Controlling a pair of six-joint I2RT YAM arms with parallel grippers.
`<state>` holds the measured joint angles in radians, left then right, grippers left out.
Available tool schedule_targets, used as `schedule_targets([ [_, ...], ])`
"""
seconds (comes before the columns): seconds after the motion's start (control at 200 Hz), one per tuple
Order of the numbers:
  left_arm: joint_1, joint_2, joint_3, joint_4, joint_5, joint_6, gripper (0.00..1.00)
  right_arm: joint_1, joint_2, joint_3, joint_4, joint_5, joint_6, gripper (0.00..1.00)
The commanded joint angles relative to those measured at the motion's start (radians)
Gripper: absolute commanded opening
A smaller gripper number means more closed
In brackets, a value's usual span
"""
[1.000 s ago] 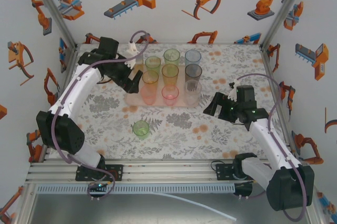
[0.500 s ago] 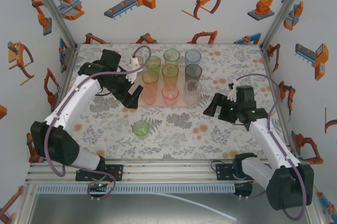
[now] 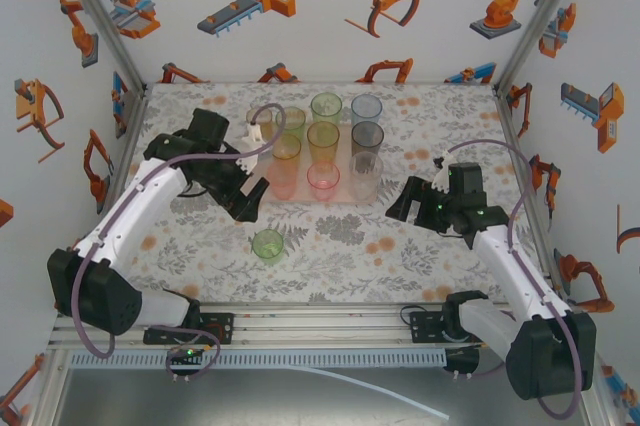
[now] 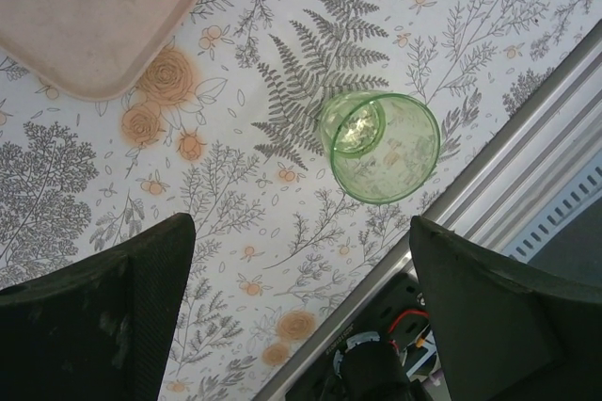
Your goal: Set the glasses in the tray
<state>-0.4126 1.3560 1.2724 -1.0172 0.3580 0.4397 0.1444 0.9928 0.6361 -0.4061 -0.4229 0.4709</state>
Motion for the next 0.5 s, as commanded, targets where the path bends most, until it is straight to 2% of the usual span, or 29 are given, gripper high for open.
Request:
schedule_targets([
  [0.0,-0.022,-0.024,-0.026,-0.041,0.01,0.025,0.86,-0.002,-0.009,-0.014,0.026,-0.008,-0.002,0.85],
  [0.245,-0.074,-0.042,-0.065,-0.061,0.035,0.048,0.86,-0.001,-0.042,-0.044,0.039,0.006,0.013,0.85],
  [0.496,-0.119,-0.027,-0.138,0.011,-0.075,0.046,0.83,-0.002,-0.048,-0.054,0.072,-0.109,0.02,0.85],
])
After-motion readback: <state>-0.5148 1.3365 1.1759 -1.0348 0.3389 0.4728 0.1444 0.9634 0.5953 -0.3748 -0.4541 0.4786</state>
